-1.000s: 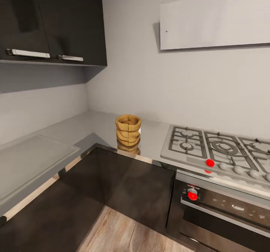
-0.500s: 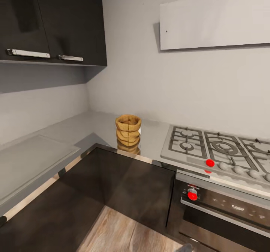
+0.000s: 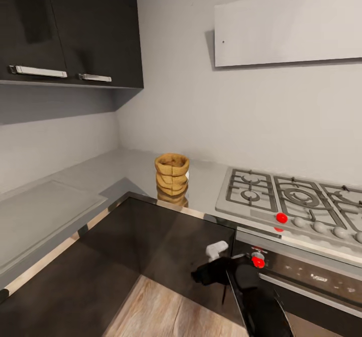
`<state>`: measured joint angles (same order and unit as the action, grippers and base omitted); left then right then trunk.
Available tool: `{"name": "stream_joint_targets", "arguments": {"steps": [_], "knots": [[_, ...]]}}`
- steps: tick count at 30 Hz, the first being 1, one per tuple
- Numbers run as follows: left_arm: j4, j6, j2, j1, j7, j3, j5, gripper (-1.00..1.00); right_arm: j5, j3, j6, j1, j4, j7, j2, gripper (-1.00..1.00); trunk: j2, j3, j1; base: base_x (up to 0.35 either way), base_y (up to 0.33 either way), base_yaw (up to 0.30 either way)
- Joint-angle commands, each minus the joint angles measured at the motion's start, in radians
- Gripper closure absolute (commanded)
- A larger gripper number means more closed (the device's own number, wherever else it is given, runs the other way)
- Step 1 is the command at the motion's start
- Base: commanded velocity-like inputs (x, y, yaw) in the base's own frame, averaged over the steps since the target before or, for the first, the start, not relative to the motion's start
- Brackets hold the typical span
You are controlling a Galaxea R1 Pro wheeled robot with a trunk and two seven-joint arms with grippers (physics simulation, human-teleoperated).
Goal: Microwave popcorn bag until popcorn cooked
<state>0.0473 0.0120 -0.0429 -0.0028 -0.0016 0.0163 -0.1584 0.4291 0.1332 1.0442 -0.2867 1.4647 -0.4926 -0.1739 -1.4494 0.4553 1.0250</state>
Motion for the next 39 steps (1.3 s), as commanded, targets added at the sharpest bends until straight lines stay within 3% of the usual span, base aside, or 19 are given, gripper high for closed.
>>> {"name": "stream_joint_targets", "arguments": {"steps": [1,4,9,12,14,16,18,23,25,30,39], "knots": [[0.0,0.001,0.0,0.0,0.0,0.002,-0.009,-1.0,0.012,0.001,0.003,-0.051,0.001,-0.01,-0.001,-1.0,-0.001,0.001,0.0,0.0,0.0,0.0],[0.0,0.001,0.0,0.0,0.0,0.002,-0.009,-1.0,0.009,0.001,0.003,-0.234,-0.002,-0.009,-0.001,-1.0,-0.001,0.001,0.0,0.0,0.0,0.0],[0.0,0.002,0.0,0.0,0.0,0.002,-0.009,-1.0,0.006,-0.001,0.003,-0.475,-0.017,-0.007,-0.001,-1.0,-0.001,0.001,0.0,0.0,0.0,0.0],[0.0,0.002,0.0,0.0,0.0,0.002,-0.009,-1.0,0.008,-0.013,0.003,-0.619,-0.086,-0.002,-0.001,-1.0,-0.001,0.001,0.0,0.0,0.0,0.0],[0.0,0.002,0.0,0.0,0.0,0.002,-0.009,-1.0,0.01,-0.046,0.003,-0.692,-0.161,0.008,-0.001,-1.0,-0.001,0.001,0.0,0.0,0.0,0.0],[0.0,0.002,0.0,0.0,0.0,0.002,-0.009,-1.0,0.012,-0.104,0.003,-0.777,-0.273,0.04,-0.001,-1.0,-0.001,0.001,0.0,0.0,0.0,0.0],[0.0,0.002,0.0,0.0,0.0,0.002,-0.009,-1.0,0.013,-0.157,0.003,-0.833,-0.35,0.124,-0.001,-1.0,-0.001,0.001,0.0,0.0,0.0,0.0],[0.001,0.002,0.0,0.0,0.0,0.002,-0.009,-1.0,0.012,-0.201,0.003,-0.86,-0.371,0.4,-0.001,-1.0,-0.001,0.001,0.0,0.0,0.0,0.0],[0.001,0.002,0.0,0.0,0.0,0.001,-0.009,-1.0,-0.002,-0.206,0.003,-0.862,-0.357,0.442,-0.001,-1.0,-0.001,0.001,0.0,0.0,0.0,0.0],[0.002,0.002,0.0,0.0,0.0,0.001,-0.009,-1.0,-0.051,-0.207,0.003,-0.862,-0.349,0.449,-0.001,-1.0,-0.001,0.001,0.0,0.0,0.0,0.0],[0.001,0.002,0.0,0.0,0.0,0.001,-0.009,-1.0,-0.056,-0.208,0.003,-0.862,-0.346,0.45,-0.001,-1.0,-0.001,0.001,0.0,0.0,0.0,0.0]]}}
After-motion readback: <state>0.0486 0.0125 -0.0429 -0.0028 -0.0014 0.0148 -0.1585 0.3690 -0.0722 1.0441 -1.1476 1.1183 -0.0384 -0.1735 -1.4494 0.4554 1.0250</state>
